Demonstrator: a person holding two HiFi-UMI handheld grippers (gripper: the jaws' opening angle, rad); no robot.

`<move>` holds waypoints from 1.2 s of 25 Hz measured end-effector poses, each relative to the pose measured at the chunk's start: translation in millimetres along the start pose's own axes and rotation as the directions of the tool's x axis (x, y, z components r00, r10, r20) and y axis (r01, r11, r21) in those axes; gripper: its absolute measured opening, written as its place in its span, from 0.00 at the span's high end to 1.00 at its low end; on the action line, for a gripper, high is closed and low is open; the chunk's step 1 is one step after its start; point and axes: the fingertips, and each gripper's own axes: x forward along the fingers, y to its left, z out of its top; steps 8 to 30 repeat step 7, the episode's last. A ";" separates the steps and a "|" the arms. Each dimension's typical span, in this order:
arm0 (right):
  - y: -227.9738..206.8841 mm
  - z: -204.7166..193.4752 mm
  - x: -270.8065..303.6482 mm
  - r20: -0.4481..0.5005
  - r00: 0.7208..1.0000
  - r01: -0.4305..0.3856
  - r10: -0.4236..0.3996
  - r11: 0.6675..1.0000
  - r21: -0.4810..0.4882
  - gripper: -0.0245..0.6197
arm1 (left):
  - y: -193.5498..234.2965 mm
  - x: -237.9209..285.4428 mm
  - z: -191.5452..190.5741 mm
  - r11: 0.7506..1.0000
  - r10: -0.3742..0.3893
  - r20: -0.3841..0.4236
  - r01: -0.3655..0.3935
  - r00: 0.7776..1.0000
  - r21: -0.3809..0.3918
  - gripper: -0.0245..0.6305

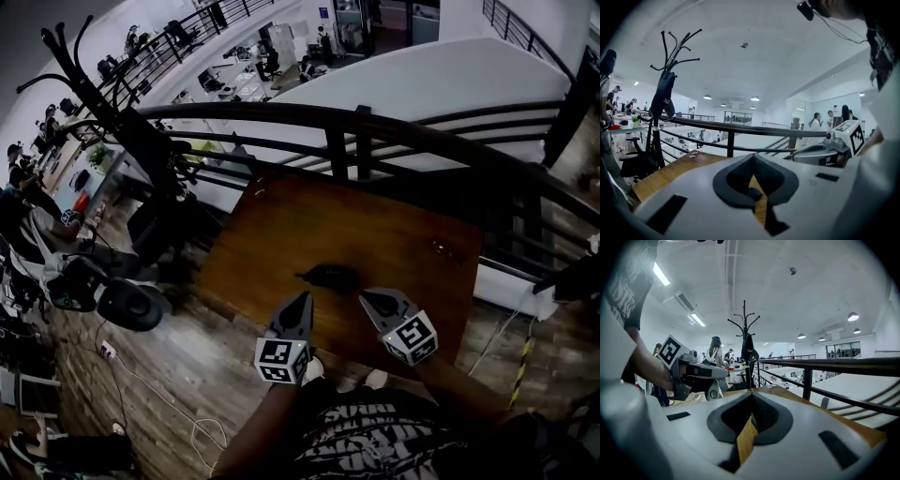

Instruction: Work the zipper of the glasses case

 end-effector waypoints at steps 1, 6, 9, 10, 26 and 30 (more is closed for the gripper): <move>-0.1 -0.8 0.9 -0.009 1.000 0.004 -0.004 1.000 -0.003 0.96 | 1.4 -0.7 0.0 1.000 0.000 -0.001 0.000 1.000 -0.004 0.95; 1.0 -3.4 4.3 -0.046 0.999 0.023 -0.023 1.000 -0.001 0.96 | 7.5 -4.8 -4.5 1.000 -0.011 -0.021 0.011 1.000 -0.018 0.95; 1.0 -1.0 4.9 -0.048 0.998 0.027 -0.027 1.000 -0.001 0.96 | 8.2 -5.5 -4.3 1.000 -0.016 -0.025 0.016 1.000 -0.016 0.95; 1.0 -1.0 4.9 -0.048 0.998 0.027 -0.027 1.000 -0.001 0.96 | 8.2 -5.5 -4.3 1.000 -0.016 -0.025 0.016 1.000 -0.016 0.95; 1.0 -1.0 4.9 -0.048 0.998 0.027 -0.027 1.000 -0.001 0.96 | 8.2 -5.5 -4.3 1.000 -0.016 -0.025 0.016 1.000 -0.016 0.95; 1.0 -1.0 4.9 -0.048 0.998 0.027 -0.027 1.000 -0.001 0.96 | 8.2 -5.5 -4.3 1.000 -0.016 -0.025 0.016 1.000 -0.016 0.95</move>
